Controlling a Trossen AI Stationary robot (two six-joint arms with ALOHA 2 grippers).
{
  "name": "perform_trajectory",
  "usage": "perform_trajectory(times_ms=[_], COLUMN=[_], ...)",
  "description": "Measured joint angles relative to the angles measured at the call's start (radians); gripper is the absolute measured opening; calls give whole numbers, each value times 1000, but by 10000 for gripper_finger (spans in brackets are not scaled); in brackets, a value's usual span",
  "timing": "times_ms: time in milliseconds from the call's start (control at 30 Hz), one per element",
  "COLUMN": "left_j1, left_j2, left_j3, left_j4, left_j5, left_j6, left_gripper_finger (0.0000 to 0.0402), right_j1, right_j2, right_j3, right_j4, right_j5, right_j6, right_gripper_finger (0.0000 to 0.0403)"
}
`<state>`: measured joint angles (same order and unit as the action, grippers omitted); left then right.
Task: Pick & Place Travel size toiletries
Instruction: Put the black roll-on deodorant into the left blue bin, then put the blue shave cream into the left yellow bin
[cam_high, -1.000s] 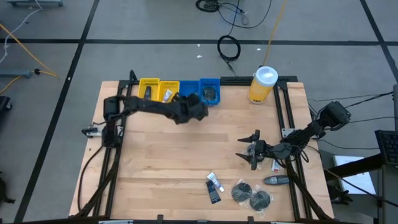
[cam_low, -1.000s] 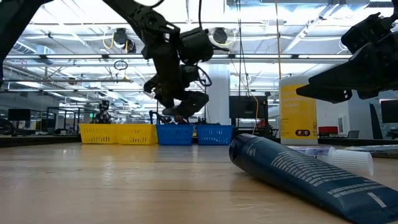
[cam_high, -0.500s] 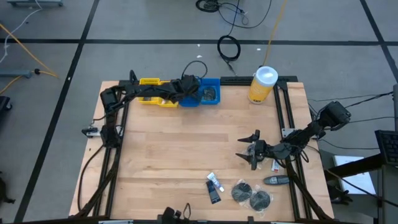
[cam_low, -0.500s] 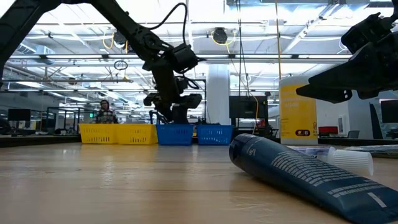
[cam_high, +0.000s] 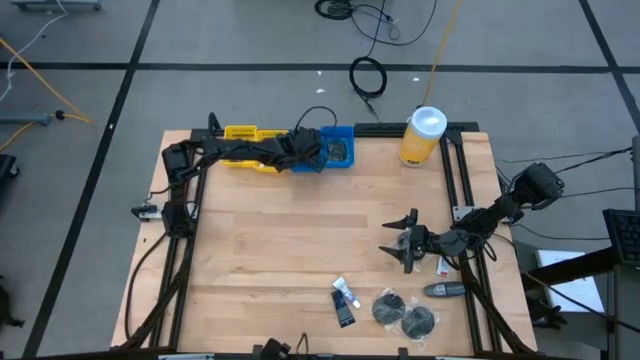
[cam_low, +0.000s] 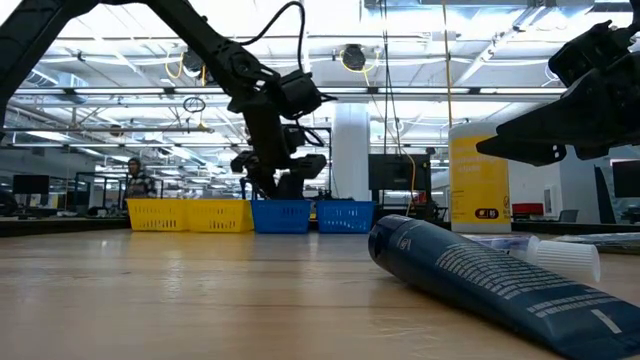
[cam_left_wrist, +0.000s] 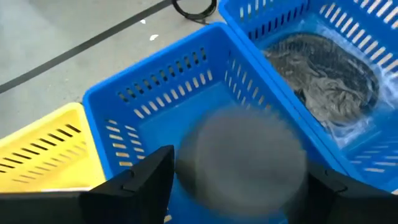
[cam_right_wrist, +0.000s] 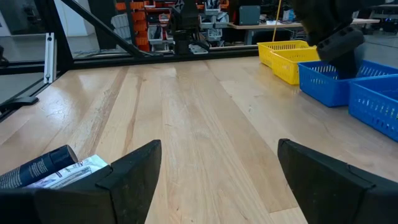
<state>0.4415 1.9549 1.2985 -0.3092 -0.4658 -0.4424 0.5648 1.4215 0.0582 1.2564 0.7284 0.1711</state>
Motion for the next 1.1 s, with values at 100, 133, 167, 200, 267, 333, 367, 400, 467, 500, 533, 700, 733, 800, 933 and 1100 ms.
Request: perform_trajectory(times_ms=[100,133,167,200,267,333,367,400,467,500,533,700,733,800,933,1100], left_j1=[7,10,15,20,25,29,30,29,26,20,10,-119,-158,-246,-428,-627], left_j2=[0,0,0,0,0,-6,-12,-26,-66,-92,-114,-215,-227,-237,-224,-161], left_j3=[-5,-5,-5,-5,-5,-4,-1,1,2,4,4,4,1,-22,-134,-331], left_j4=[-3,-2,0,1,-1,-3,-4,-2,0,1,-4,-23,-19,30,251,700], left_j5=[25,39,54,69,77,66,53,43,21,14,4,-49,-78,-140,-162,-110], left_j6=[1,4,11,19,44,71,87,101,127,143,157,214,224,231,254,312], left_gripper_finger=[274,282,291,299,312,321,322,322,318,314,310,284,278,268,249,234], right_j1=[0,0,0,0,0,0,0,0,0,0,0,0,0,0,0,0], right_j2=[0,0,0,0,0,0,0,0,0,0,0,0,0,0,0,0], right_j3=[0,0,0,0,0,0,0,0,0,0,0,0,0,0,0,0], right_j4=[0,0,0,0,0,0,0,-1,-5,-8,-10,-19,-26,-42,-66,-65], right_j5=[0,0,0,0,0,0,0,0,0,0,0,0,0,-1,-1,-33], right_j6=[0,0,0,0,0,0,0,0,0,0,0,8,17,38,60,49], right_gripper_finger=[313,313,313,313,313,313,313,313,313,313,313,313,313,313,313,313])
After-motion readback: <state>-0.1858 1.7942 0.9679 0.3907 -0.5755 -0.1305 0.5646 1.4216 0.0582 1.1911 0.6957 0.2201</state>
